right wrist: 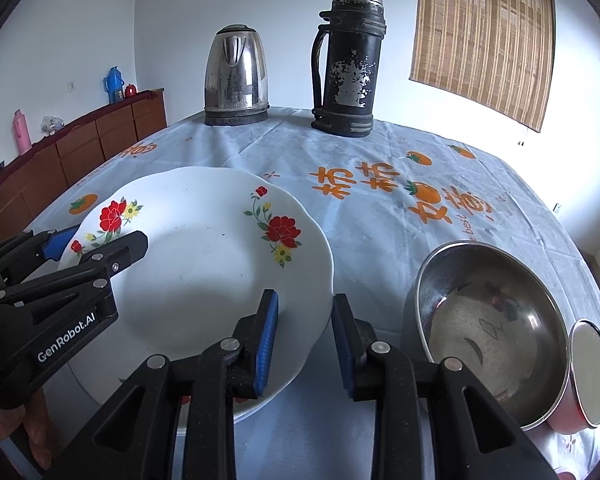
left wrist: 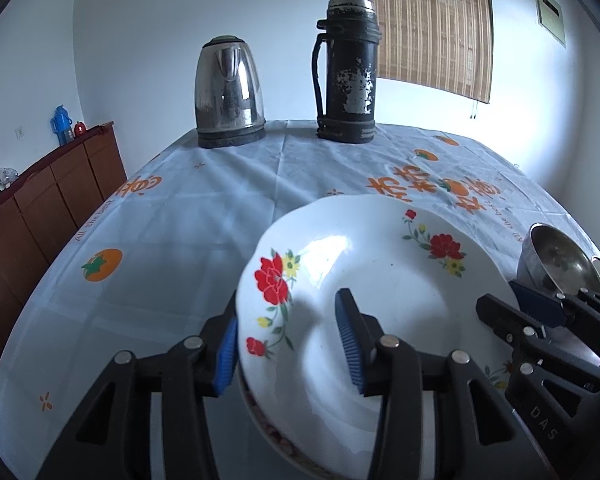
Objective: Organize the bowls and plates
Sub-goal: 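Lower the red-flower plate onto the pink-floral plate stack, then open the right tool and release the red-flower plate on the stack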
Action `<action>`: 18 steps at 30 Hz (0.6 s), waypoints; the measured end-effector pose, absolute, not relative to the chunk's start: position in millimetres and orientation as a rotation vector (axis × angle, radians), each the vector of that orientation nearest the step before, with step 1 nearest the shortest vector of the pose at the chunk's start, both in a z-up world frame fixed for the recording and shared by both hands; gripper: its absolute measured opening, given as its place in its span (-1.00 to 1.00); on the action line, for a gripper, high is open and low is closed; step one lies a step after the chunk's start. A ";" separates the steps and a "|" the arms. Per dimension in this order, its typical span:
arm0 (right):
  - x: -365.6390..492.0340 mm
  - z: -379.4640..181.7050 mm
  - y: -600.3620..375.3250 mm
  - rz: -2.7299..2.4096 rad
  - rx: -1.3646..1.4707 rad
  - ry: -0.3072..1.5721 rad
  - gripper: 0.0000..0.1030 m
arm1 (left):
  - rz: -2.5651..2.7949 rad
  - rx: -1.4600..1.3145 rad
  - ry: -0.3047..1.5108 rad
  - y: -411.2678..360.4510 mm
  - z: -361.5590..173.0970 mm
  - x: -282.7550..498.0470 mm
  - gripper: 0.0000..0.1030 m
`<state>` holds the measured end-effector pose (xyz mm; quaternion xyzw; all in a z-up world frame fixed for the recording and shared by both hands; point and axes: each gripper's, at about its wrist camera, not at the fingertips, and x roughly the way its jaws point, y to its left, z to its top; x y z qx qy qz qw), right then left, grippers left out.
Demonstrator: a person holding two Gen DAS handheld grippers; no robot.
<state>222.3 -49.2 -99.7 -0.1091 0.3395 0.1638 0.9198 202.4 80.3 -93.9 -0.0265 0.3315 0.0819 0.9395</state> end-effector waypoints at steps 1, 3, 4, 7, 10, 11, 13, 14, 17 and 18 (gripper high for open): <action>221.9 -99.7 -48.9 0.335 -0.227 0.696 -0.43 | 0.166 -0.056 0.676 81.2 -93.8 202.0 -0.17; 221.6 -99.5 -48.6 0.335 -0.226 0.697 -0.43 | 0.166 -0.057 0.676 81.0 -93.9 202.0 -0.17; 221.6 -99.5 -48.5 0.335 -0.226 0.697 -0.43 | 0.165 -0.057 0.676 81.0 -93.9 201.9 -0.17; 221.4 -99.5 -48.2 0.332 -0.233 0.694 -0.42 | 0.163 -0.062 0.675 81.9 -93.6 201.4 -0.17; 220.4 -99.0 -45.9 0.324 -0.252 0.685 -0.42 | 0.161 -0.062 0.675 82.4 -93.5 200.8 -0.17; 219.3 -98.7 -44.3 0.318 -0.265 0.679 -0.41 | 0.161 -0.062 0.676 82.8 -93.5 201.1 -0.17; 217.4 -98.5 -41.9 0.308 -0.288 0.668 -0.41 | 0.161 -0.062 0.676 83.0 -93.6 201.2 -0.17; 217.1 -98.1 -41.3 0.305 -0.295 0.665 -0.41 | 0.160 -0.062 0.675 82.9 -93.6 201.2 -0.17; 217.1 -97.8 -41.2 0.307 -0.292 0.667 -0.41 | 0.161 -0.062 0.675 82.8 -93.6 201.3 -0.17; 217.2 -97.7 -41.3 0.307 -0.291 0.667 -0.41 | 0.160 -0.062 0.676 82.8 -93.6 201.3 -0.17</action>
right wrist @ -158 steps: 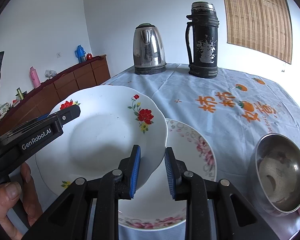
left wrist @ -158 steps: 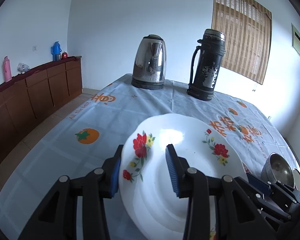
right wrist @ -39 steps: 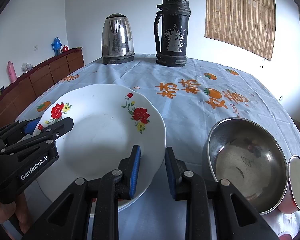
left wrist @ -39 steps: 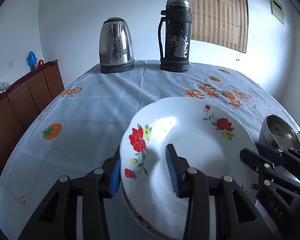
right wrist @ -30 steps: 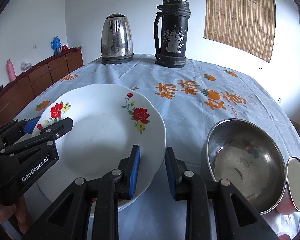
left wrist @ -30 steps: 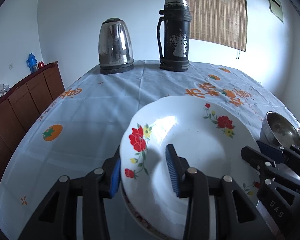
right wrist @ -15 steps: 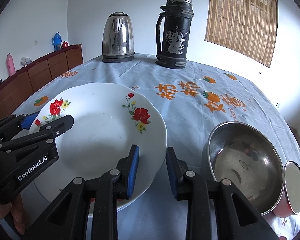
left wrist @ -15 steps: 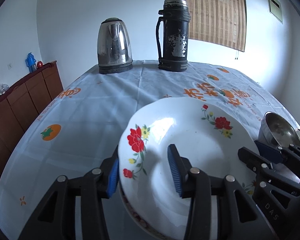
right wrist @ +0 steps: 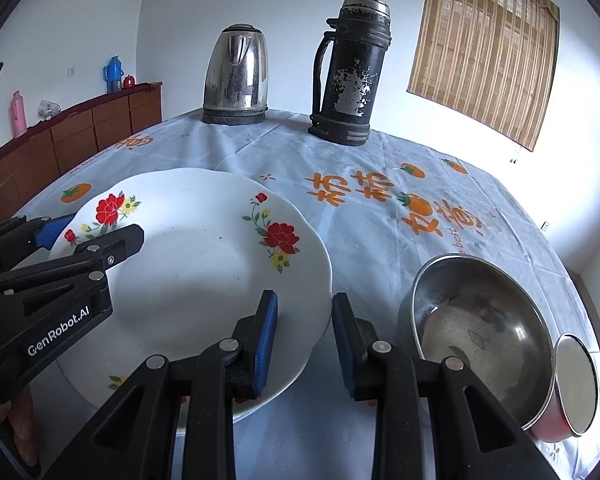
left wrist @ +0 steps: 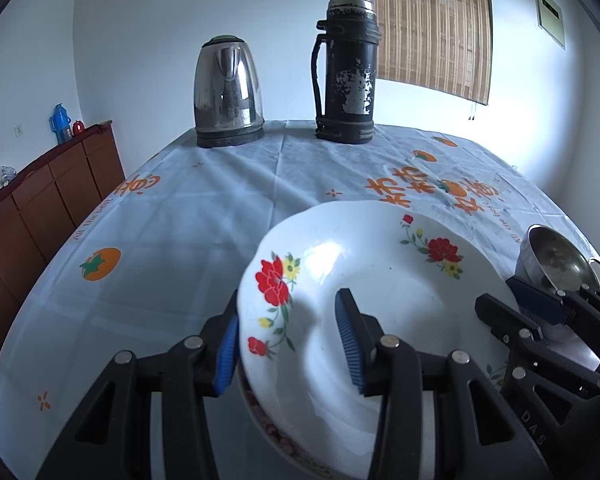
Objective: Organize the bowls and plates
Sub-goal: 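Open the right tool and release the red-flower plate on the stack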
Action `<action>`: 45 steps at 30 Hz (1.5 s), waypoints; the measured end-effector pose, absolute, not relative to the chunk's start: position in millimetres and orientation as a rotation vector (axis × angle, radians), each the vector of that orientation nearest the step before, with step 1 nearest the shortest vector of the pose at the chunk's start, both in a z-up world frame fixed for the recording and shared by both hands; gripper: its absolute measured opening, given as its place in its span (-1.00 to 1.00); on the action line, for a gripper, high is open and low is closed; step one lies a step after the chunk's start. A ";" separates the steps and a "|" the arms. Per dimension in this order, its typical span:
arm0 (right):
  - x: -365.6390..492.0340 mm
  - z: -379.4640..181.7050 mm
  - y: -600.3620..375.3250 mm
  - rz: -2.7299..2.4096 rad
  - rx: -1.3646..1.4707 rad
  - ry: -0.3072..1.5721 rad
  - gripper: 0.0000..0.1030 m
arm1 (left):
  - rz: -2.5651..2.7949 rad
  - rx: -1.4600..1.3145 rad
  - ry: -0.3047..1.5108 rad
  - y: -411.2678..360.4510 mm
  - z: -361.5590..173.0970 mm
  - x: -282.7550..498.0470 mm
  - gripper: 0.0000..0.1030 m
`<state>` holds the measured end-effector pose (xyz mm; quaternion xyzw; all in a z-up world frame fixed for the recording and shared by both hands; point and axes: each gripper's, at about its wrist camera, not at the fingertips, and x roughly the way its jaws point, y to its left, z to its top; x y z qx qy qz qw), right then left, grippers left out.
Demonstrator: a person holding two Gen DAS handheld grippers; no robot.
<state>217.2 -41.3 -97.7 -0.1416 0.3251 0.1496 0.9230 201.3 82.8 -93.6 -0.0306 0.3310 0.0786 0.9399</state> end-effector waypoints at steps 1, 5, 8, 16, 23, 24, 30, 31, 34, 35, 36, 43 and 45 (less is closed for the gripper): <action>217.2 -97.6 -41.3 0.306 -0.293 0.667 -0.41 | 0.160 -0.063 0.675 82.7 -93.6 201.3 -0.17; 216.2 -97.6 -39.9 0.301 -0.309 0.659 -0.41 | 0.160 -0.061 0.676 82.6 -93.6 201.4 -0.14; 214.4 -98.2 -36.9 0.297 -0.331 0.652 -0.39 | 0.154 -0.059 0.677 81.9 -93.7 201.3 -0.05; 210.1 -96.6 -33.3 0.270 -0.377 0.615 -0.39 | 0.154 -0.083 0.687 85.3 -95.1 202.4 0.12; 207.4 -91.4 -36.4 0.297 -0.342 0.599 -0.08 | 0.148 -0.092 0.688 85.8 -95.1 201.6 0.21; 207.4 -91.2 -35.9 0.302 -0.341 0.600 -0.08 | 0.148 -0.093 0.689 86.1 -95.6 201.7 0.21; 204.3 -90.5 -32.5 0.308 -0.350 0.585 0.02 | 0.152 -0.112 0.692 89.5 -95.9 200.7 0.31; 204.5 -90.4 -32.4 0.308 -0.350 0.584 0.03 | 0.152 -0.115 0.690 89.9 -95.9 200.4 0.32; 203.9 -89.0 -32.7 0.316 -0.342 0.576 0.03 | 0.146 -0.126 0.684 91.4 -95.5 198.9 0.32; 202.8 -88.1 -32.7 0.322 -0.337 0.568 0.03 | 0.145 -0.131 0.682 92.7 -95.5 198.9 0.32; 201.8 -87.1 -32.6 0.328 -0.331 0.561 0.03 | 0.144 -0.138 0.681 94.2 -95.5 198.8 0.32; 196.3 -81.2 -37.2 0.401 -0.214 0.573 0.03 | 0.159 -0.224 0.663 112.4 -95.7 194.3 0.32; 189.5 -79.6 -42.7 0.438 -0.156 0.603 0.03 | 0.162 -0.239 0.649 115.6 -94.2 191.8 0.32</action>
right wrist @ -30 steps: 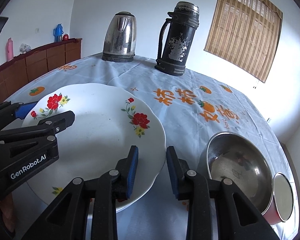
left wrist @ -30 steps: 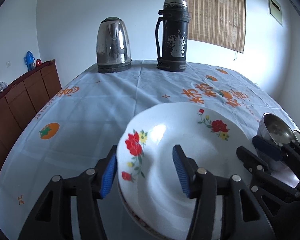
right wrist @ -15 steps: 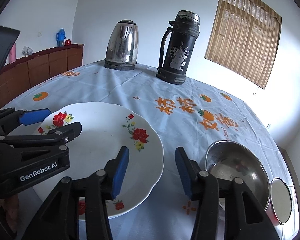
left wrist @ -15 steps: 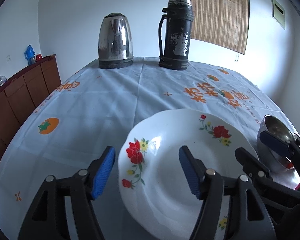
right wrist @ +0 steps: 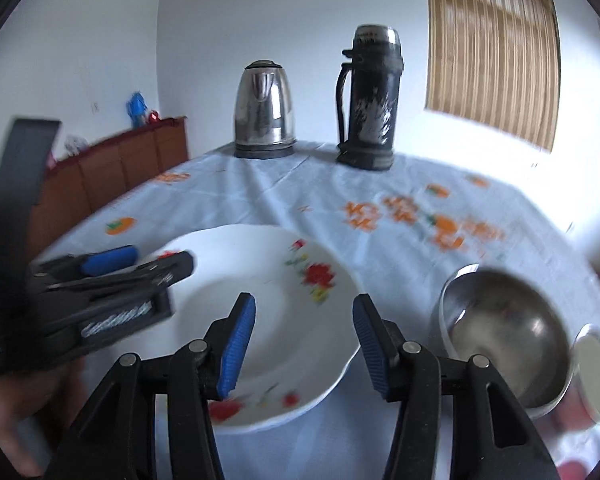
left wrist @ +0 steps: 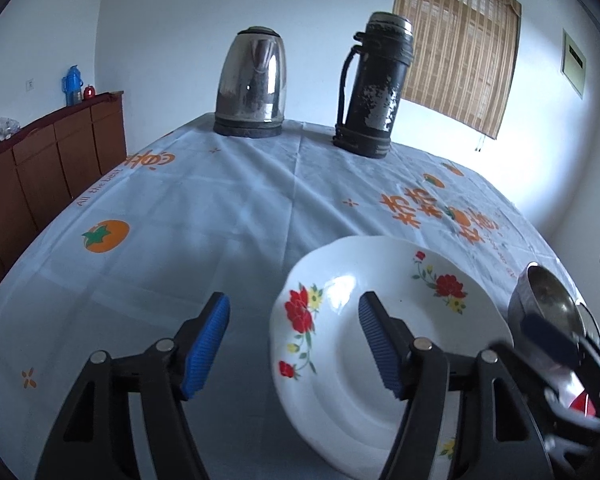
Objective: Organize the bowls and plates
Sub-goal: 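Open the right tool and release the red-flower plate on the stack, then move the right tool to the pink plastic bowl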
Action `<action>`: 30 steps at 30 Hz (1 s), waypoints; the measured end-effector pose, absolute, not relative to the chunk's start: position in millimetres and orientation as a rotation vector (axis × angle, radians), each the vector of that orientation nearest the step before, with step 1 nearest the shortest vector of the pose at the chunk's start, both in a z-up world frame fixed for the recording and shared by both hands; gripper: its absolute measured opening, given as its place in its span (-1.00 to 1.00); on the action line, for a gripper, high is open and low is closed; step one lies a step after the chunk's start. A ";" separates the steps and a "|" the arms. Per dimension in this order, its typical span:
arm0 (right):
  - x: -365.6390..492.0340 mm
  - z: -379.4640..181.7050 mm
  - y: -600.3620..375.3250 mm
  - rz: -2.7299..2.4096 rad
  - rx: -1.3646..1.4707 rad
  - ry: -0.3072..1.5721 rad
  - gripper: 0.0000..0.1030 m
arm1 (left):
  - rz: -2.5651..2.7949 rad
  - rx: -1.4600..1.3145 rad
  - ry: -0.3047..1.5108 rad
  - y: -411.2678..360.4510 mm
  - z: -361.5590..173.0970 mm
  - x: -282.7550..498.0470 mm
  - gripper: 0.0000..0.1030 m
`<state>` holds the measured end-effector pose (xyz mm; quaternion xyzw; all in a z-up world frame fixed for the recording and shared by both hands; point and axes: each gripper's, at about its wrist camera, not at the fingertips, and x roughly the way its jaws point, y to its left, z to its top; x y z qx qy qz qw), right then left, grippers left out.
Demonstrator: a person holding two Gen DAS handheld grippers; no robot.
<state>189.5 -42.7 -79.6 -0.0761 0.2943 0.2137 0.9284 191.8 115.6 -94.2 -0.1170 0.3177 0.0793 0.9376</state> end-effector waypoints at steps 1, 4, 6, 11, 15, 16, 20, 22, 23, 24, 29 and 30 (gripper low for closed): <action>183.0 -78.2 -45.5 0.449 -0.147 0.611 0.03 | 0.162 -0.246 0.642 116.7 -93.4 190.5 0.32; 165.0 -73.6 -51.9 0.462 -0.145 0.611 0.03 | 0.156 -0.249 0.616 116.5 -90.1 186.5 0.32; 149.7 -66.8 -59.5 0.488 -0.131 0.612 0.03 | 0.150 -0.239 0.608 113.4 -89.5 185.6 0.32; 116.2 -52.0 -80.5 0.508 -0.147 0.590 0.03 | 0.136 -0.218 0.626 101.9 -87.6 183.7 0.32; 93.7 -44.7 -104.3 0.497 -0.170 0.571 0.03 | 0.098 -0.216 0.626 82.9 -76.8 166.6 0.32; 89.1 -43.7 -111.8 0.489 -0.173 0.568 0.03 | 0.081 -0.208 0.628 75.5 -73.6 162.0 0.32; 75.9 -41.1 -148.1 0.448 -0.165 0.564 0.03 | -0.009 -0.176 0.644 36.6 -59.6 143.4 0.32; 73.5 -40.2 -166.7 0.423 -0.154 0.561 0.03 | -0.057 -0.153 0.653 16.4 -54.8 135.3 0.32; 71.9 -39.3 -178.5 0.404 -0.145 0.559 0.03 | -0.087 -0.139 0.658 3.5 -52.1 130.9 0.32; 71.2 -38.7 -188.3 0.388 -0.137 0.558 0.03 | -0.108 -0.128 0.663 -6.2 -50.5 127.2 0.32; 73.3 -41.7 -239.7 0.300 -0.097 0.570 0.03 | -0.219 -0.101 0.706 -57.7 -49.3 111.3 0.32; 74.6 -43.9 -247.9 0.288 -0.092 0.578 0.03 | -0.231 -0.098 0.715 -64.5 -50.3 110.2 0.32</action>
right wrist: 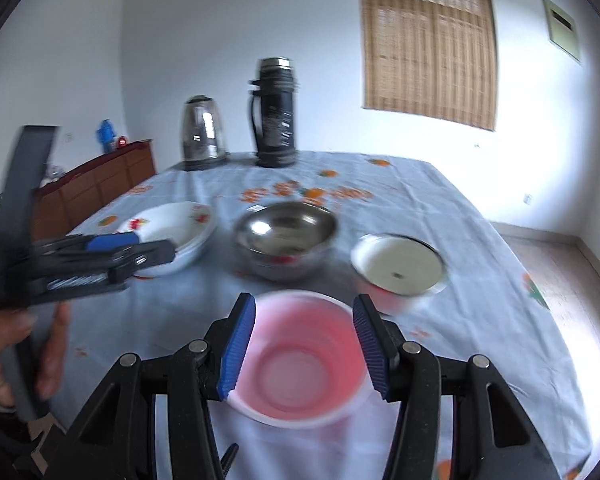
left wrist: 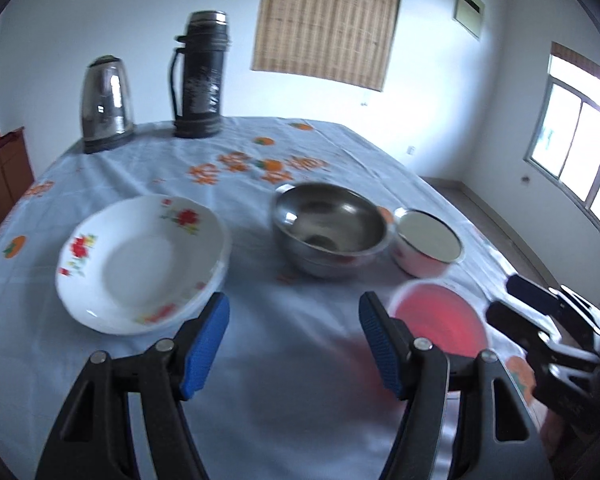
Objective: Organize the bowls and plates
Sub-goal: 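Move the right tool to the pink plastic bowl, then grasp the rim of the pink plastic bowl with the right tool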
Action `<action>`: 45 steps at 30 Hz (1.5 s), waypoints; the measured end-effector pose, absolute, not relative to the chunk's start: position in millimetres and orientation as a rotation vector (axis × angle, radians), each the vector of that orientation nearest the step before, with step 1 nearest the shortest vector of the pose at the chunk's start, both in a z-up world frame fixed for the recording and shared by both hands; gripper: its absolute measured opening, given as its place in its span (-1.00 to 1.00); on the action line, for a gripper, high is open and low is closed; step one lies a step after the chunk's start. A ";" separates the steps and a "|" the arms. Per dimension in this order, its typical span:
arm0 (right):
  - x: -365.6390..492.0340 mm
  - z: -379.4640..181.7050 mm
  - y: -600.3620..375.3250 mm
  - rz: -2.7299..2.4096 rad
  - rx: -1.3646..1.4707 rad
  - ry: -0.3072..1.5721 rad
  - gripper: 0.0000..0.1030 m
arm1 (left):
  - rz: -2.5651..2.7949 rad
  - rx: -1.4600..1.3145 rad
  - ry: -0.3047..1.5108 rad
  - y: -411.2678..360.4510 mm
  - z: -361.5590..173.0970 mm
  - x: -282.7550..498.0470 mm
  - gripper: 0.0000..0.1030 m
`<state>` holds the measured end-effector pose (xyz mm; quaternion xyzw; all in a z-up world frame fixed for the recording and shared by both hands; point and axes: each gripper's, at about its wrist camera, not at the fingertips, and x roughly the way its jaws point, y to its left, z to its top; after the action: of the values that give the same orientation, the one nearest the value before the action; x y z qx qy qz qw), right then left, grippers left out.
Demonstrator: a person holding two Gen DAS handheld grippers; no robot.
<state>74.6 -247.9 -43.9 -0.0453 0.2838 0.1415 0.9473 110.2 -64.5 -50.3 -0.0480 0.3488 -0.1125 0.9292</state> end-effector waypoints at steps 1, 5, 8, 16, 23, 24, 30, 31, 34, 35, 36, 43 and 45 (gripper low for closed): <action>76.1 -46.2 -255.4 0.277 -0.087 0.585 0.03 | -0.241 -0.092 0.724 -72.8 -51.0 108.3 0.32; 79.6 -55.6 -276.1 0.258 -0.071 0.608 0.03 | -0.270 -0.081 0.759 -95.9 -58.5 107.6 0.32; 81.1 -63.0 -282.9 0.266 -0.067 0.624 0.00 | -0.286 -0.093 0.785 -106.7 -63.7 107.9 0.32; 89.4 -75.1 -287.6 0.286 -0.047 0.657 -0.32 | -0.324 -0.099 0.802 -123.8 -70.0 102.7 -0.05; 89.2 -80.5 -288.8 0.291 -0.047 0.671 -0.33 | -0.350 -0.086 0.813 -134.3 -75.8 99.7 -0.17; 89.9 -80.9 -288.4 0.296 -0.047 0.674 -0.33 | -0.352 -0.088 0.817 -134.4 -76.9 100.0 -0.17; 90.6 -85.7 -282.7 0.317 -0.057 0.684 -0.56 | -0.353 -0.096 0.841 -136.9 -84.6 102.5 -0.44; 90.5 -86.0 -282.2 0.314 -0.057 0.683 -0.56 | -0.352 -0.094 0.839 -137.6 -85.3 102.4 -0.44; 91.1 -85.6 -283.6 0.309 -0.051 0.678 -0.57 | -0.357 -0.103 0.842 -138.0 -87.0 102.7 -0.45; 91.1 -85.0 -284.2 0.308 -0.050 0.676 -0.57 | -0.357 -0.106 0.843 -138.2 -87.0 102.8 -0.45; 91.3 -84.5 -284.3 0.307 -0.049 0.676 -0.57 | -0.356 -0.108 0.844 -138.4 -86.9 102.9 -0.45; 92.2 -80.3 -282.0 0.303 -0.057 0.667 -0.57 | -0.346 -0.117 0.829 -137.3 -80.7 103.3 -0.45; 92.7 -78.5 -280.7 0.305 -0.058 0.661 -0.57 | -0.342 -0.122 0.825 -136.1 -79.1 104.4 -0.45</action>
<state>92.7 -280.7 -78.5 -0.0284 0.3233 0.1492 0.9340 104.4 -136.1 -79.1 -0.0589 0.3987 -0.1651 0.9002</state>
